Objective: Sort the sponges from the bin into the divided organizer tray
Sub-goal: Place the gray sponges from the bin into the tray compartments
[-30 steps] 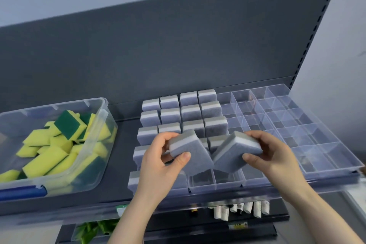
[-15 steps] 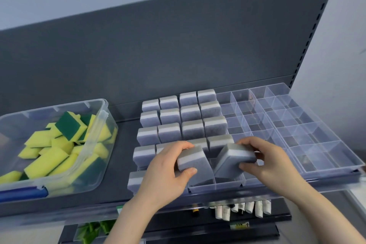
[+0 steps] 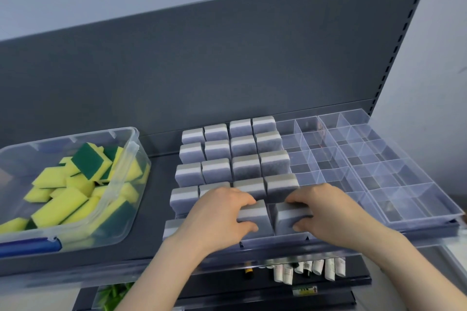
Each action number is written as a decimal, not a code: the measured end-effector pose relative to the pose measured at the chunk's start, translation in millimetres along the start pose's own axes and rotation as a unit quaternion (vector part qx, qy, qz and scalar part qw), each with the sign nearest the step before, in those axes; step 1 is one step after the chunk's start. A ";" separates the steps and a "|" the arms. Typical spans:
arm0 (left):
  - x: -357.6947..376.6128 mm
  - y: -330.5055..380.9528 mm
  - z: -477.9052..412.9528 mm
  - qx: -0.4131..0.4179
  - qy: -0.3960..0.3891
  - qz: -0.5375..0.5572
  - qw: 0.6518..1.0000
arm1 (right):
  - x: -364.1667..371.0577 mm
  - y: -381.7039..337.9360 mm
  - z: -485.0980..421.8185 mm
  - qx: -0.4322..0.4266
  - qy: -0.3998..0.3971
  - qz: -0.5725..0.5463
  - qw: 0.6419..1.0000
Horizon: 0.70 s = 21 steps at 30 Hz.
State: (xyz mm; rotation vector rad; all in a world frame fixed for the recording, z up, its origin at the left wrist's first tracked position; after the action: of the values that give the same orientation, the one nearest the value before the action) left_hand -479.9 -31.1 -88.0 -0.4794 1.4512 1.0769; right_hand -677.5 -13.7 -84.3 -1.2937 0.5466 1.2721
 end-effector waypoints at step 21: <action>13.2 1.2 3.0 -0.012 -0.040 -0.016 0.999 | -1.8 -10.7 5.8 -0.006 -0.024 -0.009 1.000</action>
State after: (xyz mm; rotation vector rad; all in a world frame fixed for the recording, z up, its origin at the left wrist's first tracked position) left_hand -481.9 -24.1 -99.5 -0.4702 1.3579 1.0786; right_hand -670.4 -6.9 -76.9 -1.2723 0.4943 1.2899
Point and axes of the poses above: each hand's wrist, its own z-axis away from the middle knuckle, its own x-axis out of the palm, y = z × x, the point moved 4 cm from there along -z, towards the middle knuckle, and after that the axes turned 11 degrees about -y, right-handed, at the moved point
